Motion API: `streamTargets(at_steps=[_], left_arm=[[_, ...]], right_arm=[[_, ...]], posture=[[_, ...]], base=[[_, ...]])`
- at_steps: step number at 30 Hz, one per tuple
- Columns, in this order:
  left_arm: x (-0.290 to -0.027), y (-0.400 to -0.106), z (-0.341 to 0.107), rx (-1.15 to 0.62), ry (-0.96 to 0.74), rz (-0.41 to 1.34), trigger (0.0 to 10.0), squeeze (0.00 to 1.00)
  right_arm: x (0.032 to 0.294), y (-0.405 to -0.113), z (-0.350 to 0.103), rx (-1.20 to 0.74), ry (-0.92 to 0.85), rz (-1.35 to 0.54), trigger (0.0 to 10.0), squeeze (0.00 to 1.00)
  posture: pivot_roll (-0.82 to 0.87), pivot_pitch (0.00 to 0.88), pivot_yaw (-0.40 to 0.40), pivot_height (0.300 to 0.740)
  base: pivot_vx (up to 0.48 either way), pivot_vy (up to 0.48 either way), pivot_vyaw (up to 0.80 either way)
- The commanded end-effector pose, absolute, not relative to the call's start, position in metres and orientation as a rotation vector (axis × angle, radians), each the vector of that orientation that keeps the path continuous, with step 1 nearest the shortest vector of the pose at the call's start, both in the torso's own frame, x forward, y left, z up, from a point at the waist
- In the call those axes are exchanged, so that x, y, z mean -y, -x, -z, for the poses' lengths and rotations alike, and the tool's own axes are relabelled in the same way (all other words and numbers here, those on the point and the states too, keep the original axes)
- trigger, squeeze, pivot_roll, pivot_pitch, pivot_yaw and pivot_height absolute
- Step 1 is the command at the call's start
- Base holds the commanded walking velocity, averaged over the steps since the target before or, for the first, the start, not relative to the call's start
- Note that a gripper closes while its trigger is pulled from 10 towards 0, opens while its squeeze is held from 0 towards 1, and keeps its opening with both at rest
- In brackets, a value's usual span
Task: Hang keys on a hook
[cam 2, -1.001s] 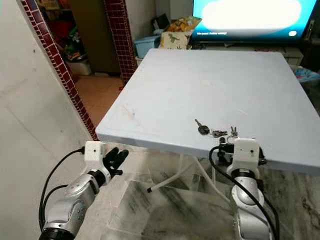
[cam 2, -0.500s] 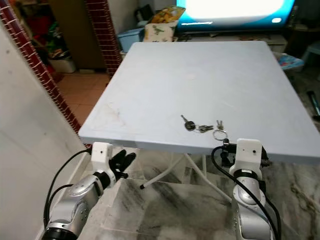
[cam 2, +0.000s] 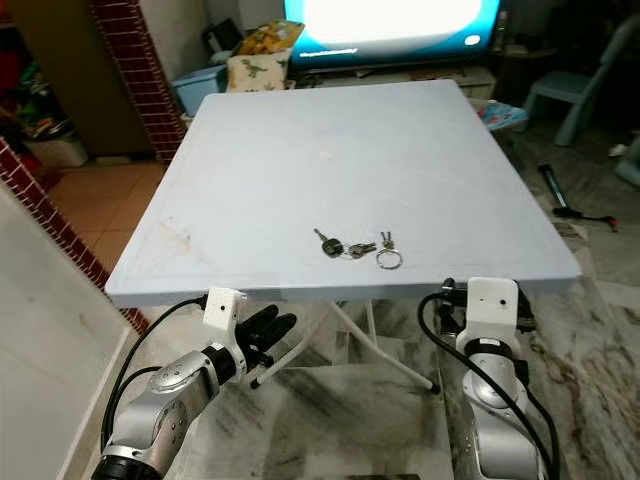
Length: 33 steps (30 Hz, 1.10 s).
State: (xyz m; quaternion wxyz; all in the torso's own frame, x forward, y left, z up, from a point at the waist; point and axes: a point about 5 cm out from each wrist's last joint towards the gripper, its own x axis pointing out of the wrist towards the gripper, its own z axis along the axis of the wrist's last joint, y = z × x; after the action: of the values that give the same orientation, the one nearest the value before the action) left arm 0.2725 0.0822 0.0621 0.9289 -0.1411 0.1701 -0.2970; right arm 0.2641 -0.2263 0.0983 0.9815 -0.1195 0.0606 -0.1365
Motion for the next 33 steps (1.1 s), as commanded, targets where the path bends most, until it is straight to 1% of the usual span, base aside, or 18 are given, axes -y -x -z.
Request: streamTargets(at_steps=[1, 5, 10, 16, 18, 20, 23, 24, 27, 33], left_arm=[[-0.087, -0.273, -0.065, -0.337, 0.284, 0.602, 10.0, 0.0], [-0.09, -0.272, -0.063, -0.344, 0.264, 0.611, 10.0, 0.0], [-0.096, -0.278, -0.073, -0.266, 0.282, 0.548, 10.0, 0.0], [-0.102, -0.282, -0.086, -0.17, 0.27, 0.489, 10.0, 0.0], [-0.103, -0.282, -0.098, -0.099, 0.243, 0.479, 10.0, 0.0], [-0.103, -0.281, -0.102, -0.078, 0.217, 0.481, 10.0, 0.0], [-0.101, -0.278, -0.099, -0.094, 0.216, 0.499, 10.0, 0.0], [-0.1, -0.275, -0.095, -0.099, 0.17, 0.527, 10.0, 0.0], [-0.099, -0.273, -0.093, -0.109, 0.15, 0.553, 10.0, 0.0], [-0.096, -0.268, -0.089, -0.135, 0.134, 0.616, 10.0, 0.0]], right_arm=[[0.221, -0.267, -0.105, -0.091, 0.243, 0.254, 10.0, 0.0], [0.22, -0.269, -0.105, -0.088, 0.244, 0.247, 10.0, 0.0], [0.218, -0.272, -0.108, -0.074, 0.236, 0.241, 10.0, 0.0], [0.215, -0.273, -0.108, -0.068, 0.238, 0.231, 10.0, 0.0], [0.214, -0.272, -0.107, -0.067, 0.236, 0.231, 10.0, 0.0], [0.214, -0.272, -0.106, -0.069, 0.235, 0.231, 10.0, 0.0], [0.214, -0.272, -0.105, -0.071, 0.234, 0.229, 10.0, 0.0], [0.214, -0.275, -0.106, -0.069, 0.233, 0.227, 10.0, 0.0], [0.215, -0.281, -0.108, -0.067, 0.228, 0.225, 10.0, 0.0], [0.21, -0.296, -0.11, -0.075, 0.184, 0.147, 10.0, 0.0]], posture=[[-0.13, 0.0, 0.101, 0.74], [-0.13, 0.0, 0.104, 0.74], [-0.13, 0.0, 0.113, 0.74], [-0.13, 0.0, 0.116, 0.74], [-0.12, 0.0, 0.115, 0.74], [-0.12, 0.0, 0.115, 0.74], [-0.12, 0.0, 0.115, 0.74], [-0.11, 0.0, 0.117, 0.74], [-0.11, 0.0, 0.12, 0.74], [-0.11, 0.0, 0.133, 0.74]], base=[[0.0, 0.0, -0.8], [0.0, 0.0, -0.8], [0.0, 0.0, -0.62], [0.0, 0.0, 0.0], [0.0, 0.0, 0.0], [0.0, 0.0, 0.0], [0.0, 0.0, 0.0], [0.0, 0.0, 0.0], [0.0, 0.0, 0.0], [0.0, 0.0, 0.0]])
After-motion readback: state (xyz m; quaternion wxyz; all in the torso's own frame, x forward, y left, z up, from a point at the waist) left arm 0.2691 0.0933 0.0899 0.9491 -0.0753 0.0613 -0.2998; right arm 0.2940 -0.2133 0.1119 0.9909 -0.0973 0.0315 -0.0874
